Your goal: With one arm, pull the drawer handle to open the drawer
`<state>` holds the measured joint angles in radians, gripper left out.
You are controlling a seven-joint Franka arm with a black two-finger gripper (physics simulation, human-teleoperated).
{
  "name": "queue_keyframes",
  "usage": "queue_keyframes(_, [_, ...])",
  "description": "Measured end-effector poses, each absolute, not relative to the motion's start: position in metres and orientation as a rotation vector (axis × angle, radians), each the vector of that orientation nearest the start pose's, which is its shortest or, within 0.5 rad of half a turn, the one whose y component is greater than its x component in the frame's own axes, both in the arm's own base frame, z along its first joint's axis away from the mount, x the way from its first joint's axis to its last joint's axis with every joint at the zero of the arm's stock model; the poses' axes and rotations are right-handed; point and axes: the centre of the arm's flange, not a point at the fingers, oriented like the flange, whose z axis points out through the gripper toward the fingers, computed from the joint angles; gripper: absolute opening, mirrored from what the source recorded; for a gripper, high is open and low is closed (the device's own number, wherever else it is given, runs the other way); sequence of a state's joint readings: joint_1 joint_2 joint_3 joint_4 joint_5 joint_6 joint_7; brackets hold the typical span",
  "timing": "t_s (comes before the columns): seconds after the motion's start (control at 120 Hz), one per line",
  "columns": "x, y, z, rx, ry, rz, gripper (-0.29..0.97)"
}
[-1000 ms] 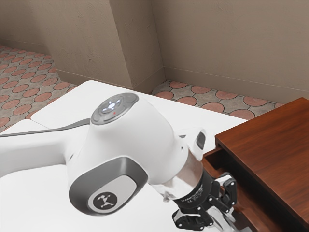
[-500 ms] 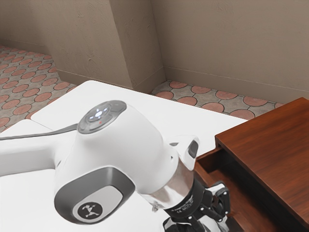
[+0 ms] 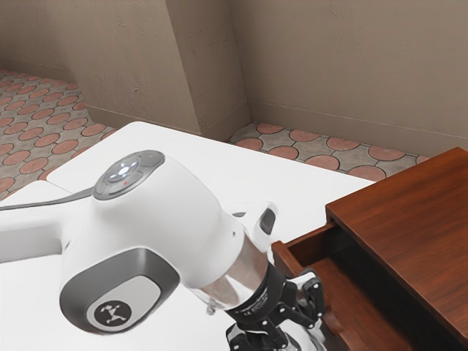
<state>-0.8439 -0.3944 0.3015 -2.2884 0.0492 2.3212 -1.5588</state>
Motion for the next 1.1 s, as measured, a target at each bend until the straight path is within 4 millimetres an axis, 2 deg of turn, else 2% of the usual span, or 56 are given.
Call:
queue_keyframes(0.083, [0.408,-0.227,0.547,-3.107,-1.675,-0.258,0.1])
queue_keyframes(0.217, [0.399,-0.231,0.55,-3.119,-1.628,-0.27,0.1])
queue_keyframes(0.367, [0.381,-0.231,0.553,-3.135,-1.587,-0.261,0.1])
queue_keyframes(0.517, [0.369,-0.22,0.55,-3.123,-1.593,-0.253,0.1])
queue_keyframes(1.1, [0.348,-0.2,0.545,-3.106,-1.629,-0.244,0.11])
